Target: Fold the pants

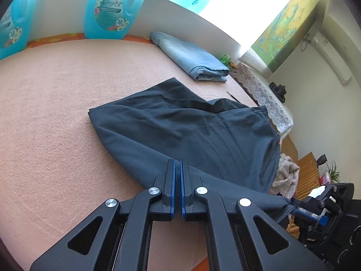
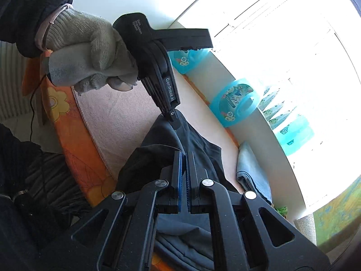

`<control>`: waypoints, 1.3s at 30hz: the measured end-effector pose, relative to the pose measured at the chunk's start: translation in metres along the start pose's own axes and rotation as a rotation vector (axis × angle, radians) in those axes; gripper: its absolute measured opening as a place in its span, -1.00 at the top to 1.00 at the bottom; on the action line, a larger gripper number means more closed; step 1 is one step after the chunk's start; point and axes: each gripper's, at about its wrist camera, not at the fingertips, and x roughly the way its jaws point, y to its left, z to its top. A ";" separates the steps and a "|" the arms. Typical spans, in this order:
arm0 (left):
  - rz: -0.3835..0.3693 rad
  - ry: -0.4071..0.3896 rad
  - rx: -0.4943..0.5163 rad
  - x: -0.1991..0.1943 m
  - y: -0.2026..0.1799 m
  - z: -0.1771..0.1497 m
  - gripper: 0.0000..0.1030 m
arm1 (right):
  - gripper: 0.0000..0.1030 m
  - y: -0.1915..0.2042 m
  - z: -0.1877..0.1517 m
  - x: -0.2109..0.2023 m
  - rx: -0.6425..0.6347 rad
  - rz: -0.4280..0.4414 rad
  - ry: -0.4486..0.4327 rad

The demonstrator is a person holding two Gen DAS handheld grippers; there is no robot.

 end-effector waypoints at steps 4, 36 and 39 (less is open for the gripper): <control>0.032 0.050 -0.003 0.027 0.007 0.002 0.96 | 0.95 -0.005 -0.007 -0.008 -0.008 -0.080 -0.032; -0.002 0.070 0.084 -0.054 -0.030 -0.111 0.25 | 0.55 -0.014 -0.086 0.019 0.593 0.503 0.170; 0.026 0.106 0.150 -0.042 -0.045 -0.122 0.20 | 0.55 -0.024 -0.088 0.033 0.642 0.511 0.176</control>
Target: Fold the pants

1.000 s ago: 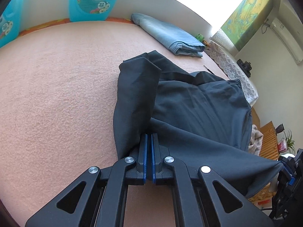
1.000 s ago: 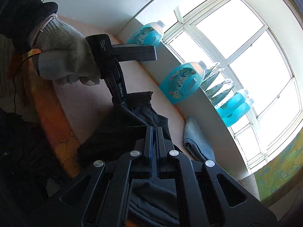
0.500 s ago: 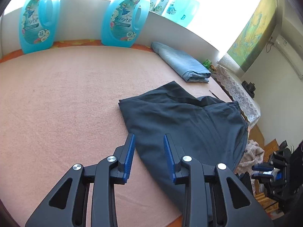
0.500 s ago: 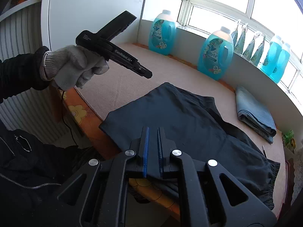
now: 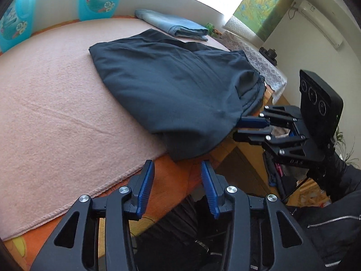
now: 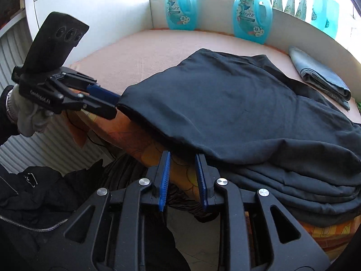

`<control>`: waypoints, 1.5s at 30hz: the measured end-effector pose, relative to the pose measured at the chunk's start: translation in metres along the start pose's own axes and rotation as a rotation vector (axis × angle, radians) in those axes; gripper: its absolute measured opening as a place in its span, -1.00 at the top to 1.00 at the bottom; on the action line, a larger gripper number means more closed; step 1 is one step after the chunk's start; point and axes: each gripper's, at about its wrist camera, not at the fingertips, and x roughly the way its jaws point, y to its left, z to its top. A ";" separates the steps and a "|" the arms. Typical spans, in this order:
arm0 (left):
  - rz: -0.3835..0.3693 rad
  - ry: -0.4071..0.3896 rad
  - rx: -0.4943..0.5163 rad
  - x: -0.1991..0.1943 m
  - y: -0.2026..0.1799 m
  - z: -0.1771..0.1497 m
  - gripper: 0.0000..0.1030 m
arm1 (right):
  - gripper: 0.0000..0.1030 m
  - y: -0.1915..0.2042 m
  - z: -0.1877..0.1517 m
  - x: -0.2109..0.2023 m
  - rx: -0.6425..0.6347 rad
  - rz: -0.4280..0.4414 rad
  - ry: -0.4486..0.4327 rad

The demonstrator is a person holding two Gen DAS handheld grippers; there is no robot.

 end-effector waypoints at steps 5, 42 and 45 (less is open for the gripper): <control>-0.005 -0.034 -0.026 0.012 -0.004 0.012 0.22 | 0.55 -0.022 0.021 -0.003 0.030 -0.004 -0.024; 0.083 -0.237 -0.125 -0.065 0.020 0.034 0.91 | 0.51 0.018 0.031 0.002 -0.056 0.085 -0.144; 0.080 -0.228 -0.124 -0.057 0.020 0.034 0.89 | 0.52 0.026 0.032 0.033 -0.049 0.090 -0.084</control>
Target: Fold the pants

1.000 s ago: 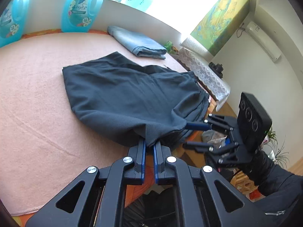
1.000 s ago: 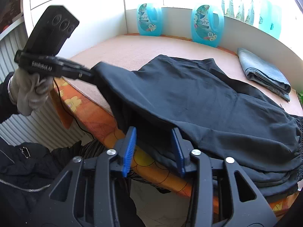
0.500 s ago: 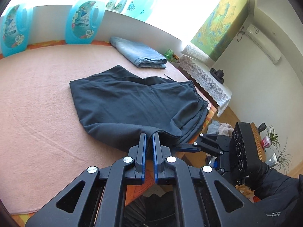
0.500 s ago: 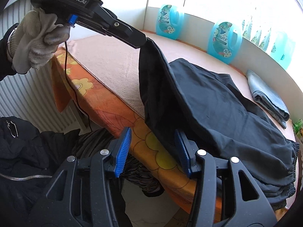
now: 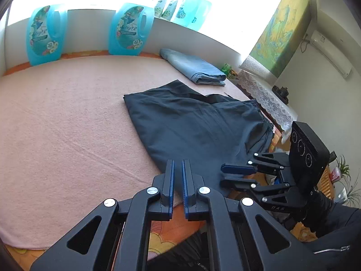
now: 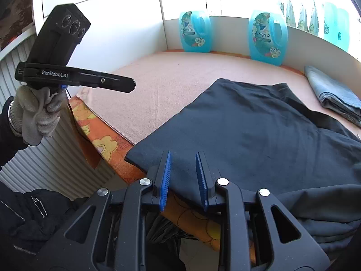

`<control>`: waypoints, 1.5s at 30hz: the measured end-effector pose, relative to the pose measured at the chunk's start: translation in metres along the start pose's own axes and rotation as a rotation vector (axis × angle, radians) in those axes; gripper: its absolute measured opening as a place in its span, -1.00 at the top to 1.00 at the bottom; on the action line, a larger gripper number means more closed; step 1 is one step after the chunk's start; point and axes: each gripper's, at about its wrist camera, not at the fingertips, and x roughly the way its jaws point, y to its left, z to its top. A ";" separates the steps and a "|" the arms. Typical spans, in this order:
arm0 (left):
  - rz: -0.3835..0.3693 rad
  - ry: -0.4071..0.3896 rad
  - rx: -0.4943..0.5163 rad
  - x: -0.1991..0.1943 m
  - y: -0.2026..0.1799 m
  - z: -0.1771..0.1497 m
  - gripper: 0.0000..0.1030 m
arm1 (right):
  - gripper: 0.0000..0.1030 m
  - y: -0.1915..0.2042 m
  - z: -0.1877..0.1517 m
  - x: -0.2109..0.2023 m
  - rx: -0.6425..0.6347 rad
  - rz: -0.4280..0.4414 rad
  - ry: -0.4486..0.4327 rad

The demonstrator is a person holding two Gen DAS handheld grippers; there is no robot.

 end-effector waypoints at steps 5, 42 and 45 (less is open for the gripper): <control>-0.021 0.002 -0.076 0.009 0.012 -0.009 0.54 | 0.52 -0.003 0.000 0.021 0.036 0.033 0.063; -0.068 -0.008 -0.137 0.062 -0.011 -0.047 0.11 | 0.03 -0.046 0.126 0.111 0.184 -0.126 0.417; -0.122 -0.008 -0.182 0.063 -0.004 -0.048 0.11 | 0.03 -0.049 0.130 0.120 0.208 -0.124 0.460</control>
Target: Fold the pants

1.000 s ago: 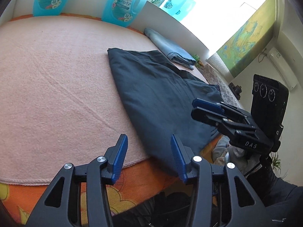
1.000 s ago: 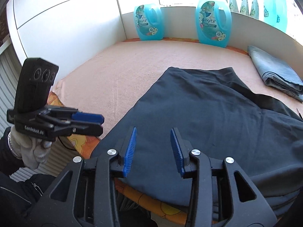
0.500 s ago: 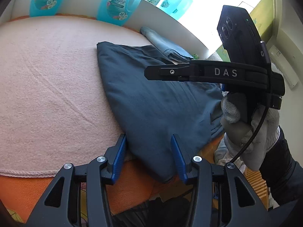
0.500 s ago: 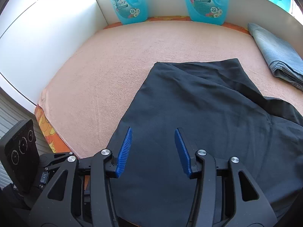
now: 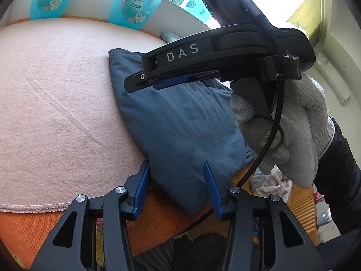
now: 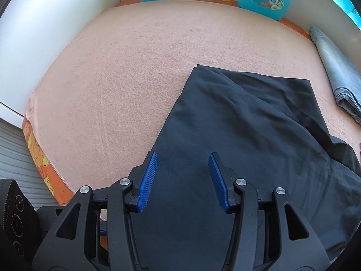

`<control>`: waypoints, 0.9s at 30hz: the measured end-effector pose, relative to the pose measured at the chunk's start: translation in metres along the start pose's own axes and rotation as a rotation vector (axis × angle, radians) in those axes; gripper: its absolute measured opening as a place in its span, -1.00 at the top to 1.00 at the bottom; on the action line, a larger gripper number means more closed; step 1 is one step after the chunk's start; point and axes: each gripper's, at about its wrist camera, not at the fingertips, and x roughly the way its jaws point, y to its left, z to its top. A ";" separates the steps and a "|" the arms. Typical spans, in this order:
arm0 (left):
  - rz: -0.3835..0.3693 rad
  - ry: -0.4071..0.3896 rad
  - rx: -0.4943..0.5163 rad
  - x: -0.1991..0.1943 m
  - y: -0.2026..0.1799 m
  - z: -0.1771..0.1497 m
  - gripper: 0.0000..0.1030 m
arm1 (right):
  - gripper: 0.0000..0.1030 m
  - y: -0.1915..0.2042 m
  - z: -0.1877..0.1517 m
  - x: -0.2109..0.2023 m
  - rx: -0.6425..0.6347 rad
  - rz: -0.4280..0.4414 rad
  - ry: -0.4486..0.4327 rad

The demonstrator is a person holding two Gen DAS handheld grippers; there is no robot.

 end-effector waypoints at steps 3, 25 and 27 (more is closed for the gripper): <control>-0.060 -0.004 -0.062 -0.001 0.008 -0.001 0.11 | 0.03 0.000 0.007 0.005 0.008 -0.018 0.043; -0.167 -0.049 0.027 -0.005 -0.016 0.001 0.78 | 0.85 0.021 0.005 0.004 -0.074 -0.105 0.139; -0.180 -0.050 0.045 -0.006 -0.023 0.005 0.78 | 0.90 0.013 0.002 -0.013 -0.066 -0.096 0.086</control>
